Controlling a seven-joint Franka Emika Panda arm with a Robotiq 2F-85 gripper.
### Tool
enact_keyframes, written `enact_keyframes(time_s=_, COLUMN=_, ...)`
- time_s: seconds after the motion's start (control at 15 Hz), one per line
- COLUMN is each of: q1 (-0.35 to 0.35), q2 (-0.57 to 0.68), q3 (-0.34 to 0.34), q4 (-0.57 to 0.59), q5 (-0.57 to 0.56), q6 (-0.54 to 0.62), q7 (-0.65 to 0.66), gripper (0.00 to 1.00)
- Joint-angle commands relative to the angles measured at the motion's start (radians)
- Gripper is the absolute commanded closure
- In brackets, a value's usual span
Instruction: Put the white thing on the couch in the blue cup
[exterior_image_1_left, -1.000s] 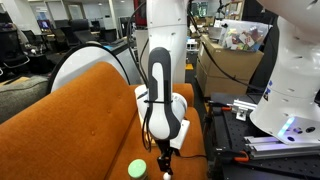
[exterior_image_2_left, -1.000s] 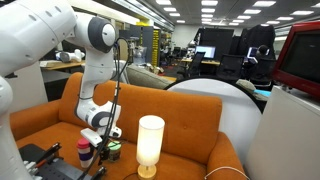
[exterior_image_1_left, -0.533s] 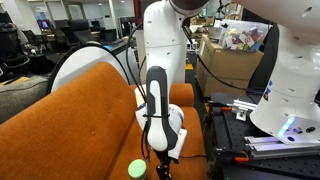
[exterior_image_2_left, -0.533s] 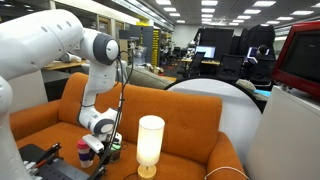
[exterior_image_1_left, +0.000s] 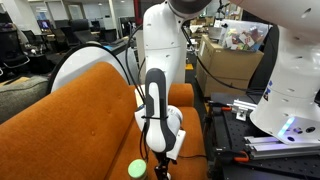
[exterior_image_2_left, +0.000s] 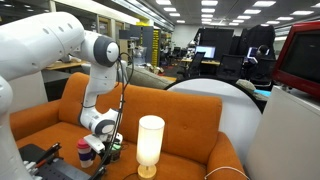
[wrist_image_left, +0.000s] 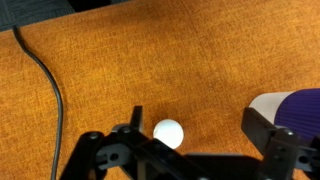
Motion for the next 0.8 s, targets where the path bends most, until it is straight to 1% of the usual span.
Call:
enact_keyframes(time_s=0.0, q1=0.006, q2=0.061, q3=-0.009, q4=0.066, q5=-0.011, q6=0.004, q7=0.012, gripper=0.00)
enact_keyframes(time_s=0.4, q1=0.018, q2=0.136, q3=-0.025, q4=0.144, q5=-0.013, q6=0.003, q7=0.020, gripper=0.00)
enact_keyframes(time_s=0.73, q1=0.034, q2=0.175, q3=-0.039, q4=0.183, q5=-0.012, q6=0.002, q7=0.032, gripper=0.00)
